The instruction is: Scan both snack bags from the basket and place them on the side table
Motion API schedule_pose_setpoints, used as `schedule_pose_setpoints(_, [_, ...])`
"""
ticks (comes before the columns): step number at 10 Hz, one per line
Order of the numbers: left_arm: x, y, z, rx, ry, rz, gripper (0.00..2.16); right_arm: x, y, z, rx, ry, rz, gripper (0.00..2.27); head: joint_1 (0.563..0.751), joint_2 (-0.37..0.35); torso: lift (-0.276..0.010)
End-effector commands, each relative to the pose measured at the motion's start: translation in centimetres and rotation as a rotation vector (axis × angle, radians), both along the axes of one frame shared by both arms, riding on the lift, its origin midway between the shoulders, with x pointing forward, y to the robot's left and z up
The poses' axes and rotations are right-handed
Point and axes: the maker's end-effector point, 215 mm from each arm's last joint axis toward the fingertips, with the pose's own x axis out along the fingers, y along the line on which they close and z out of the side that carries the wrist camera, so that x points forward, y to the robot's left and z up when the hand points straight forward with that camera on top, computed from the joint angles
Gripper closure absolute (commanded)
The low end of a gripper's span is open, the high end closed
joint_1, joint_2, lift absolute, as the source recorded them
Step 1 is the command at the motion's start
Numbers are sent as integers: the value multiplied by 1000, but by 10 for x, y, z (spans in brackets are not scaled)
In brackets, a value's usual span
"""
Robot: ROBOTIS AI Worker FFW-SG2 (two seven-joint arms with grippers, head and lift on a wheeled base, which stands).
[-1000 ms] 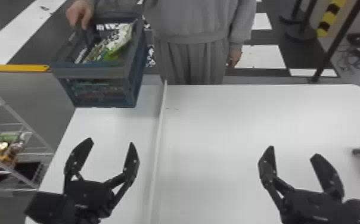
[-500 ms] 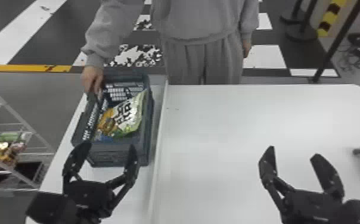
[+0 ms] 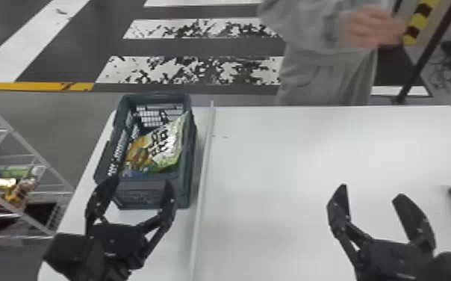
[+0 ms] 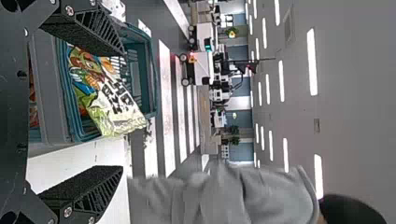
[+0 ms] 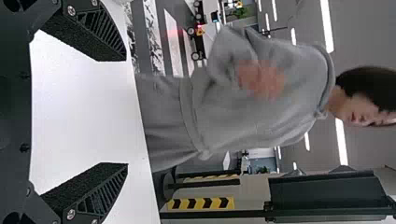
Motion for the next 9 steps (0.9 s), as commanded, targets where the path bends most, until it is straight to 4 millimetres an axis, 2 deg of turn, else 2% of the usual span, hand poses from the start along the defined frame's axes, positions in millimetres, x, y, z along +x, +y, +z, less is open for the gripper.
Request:
schedule_pose_setpoints(1, [13, 7, -4, 20, 19, 12, 151, 0, 1, 0, -2, -1, 2, 120, 695, 106, -75])
schedule_pose_setpoints(3, [32, 18, -15, 47, 76, 27, 167, -1, 4, 1, -7, -2, 14, 120, 695, 119, -75])
schedule_pose_setpoints(6, [67, 49, -27, 51, 174, 53, 164, 1, 12, 1, -13, -1, 39, 120, 695, 151, -75])
schedule_pose_setpoints(9, [94, 70, -24, 33, 216, 70, 164, 5, 25, -4, -26, 20, 72, 120, 695, 197, -75])
